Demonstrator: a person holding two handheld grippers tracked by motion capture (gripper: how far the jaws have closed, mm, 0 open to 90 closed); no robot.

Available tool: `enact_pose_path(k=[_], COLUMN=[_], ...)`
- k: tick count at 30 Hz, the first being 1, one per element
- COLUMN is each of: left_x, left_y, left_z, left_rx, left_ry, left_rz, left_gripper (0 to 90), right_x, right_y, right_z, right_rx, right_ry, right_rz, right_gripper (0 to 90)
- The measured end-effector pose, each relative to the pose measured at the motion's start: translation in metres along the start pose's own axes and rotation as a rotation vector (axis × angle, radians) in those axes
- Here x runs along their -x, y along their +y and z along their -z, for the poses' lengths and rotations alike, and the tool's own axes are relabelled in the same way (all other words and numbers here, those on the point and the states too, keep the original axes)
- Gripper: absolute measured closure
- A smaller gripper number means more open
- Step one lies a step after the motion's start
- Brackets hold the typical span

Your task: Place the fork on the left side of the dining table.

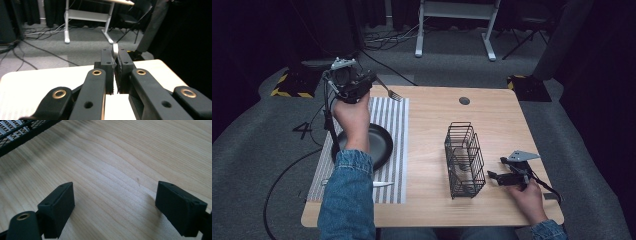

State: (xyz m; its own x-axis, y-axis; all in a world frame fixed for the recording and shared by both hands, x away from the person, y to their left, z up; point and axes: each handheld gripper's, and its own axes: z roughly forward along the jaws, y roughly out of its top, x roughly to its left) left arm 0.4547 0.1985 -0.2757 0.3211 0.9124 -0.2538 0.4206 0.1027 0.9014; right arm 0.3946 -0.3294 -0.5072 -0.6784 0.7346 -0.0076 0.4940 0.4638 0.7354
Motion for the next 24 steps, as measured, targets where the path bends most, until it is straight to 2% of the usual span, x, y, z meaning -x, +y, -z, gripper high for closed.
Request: enact_pose_path(k=[4, 14, 19, 24], left_x=[-0.007, -0.036, -0.045, -0.060], left_y=[-0.001, -0.005, -0.010, -0.019], left_z=[-0.005, -0.029, -0.035, -0.043], left_rx=[-0.014, -0.106, -0.148, -0.179], left_ry=[0.020, 0.066, 0.097, 0.107], left_rz=[0.008, 0.051, 0.046, 0.094], left_gripper=[86.1, 86.1, 86.0, 86.0], right_x=[0.000, 0.000, 0.000, 0.000], right_y=[0.000, 0.000, 0.000, 0.000], right_z=[0.000, 0.000, 0.000, 0.000], right_rx=[0.000, 0.000, 0.000, 0.000], right_ry=[0.000, -0.001, -0.001, -0.001], right_rz=[0.000, 0.002, 0.002, 0.002], right_gripper=[16.0, 16.0, 16.0, 16.0])
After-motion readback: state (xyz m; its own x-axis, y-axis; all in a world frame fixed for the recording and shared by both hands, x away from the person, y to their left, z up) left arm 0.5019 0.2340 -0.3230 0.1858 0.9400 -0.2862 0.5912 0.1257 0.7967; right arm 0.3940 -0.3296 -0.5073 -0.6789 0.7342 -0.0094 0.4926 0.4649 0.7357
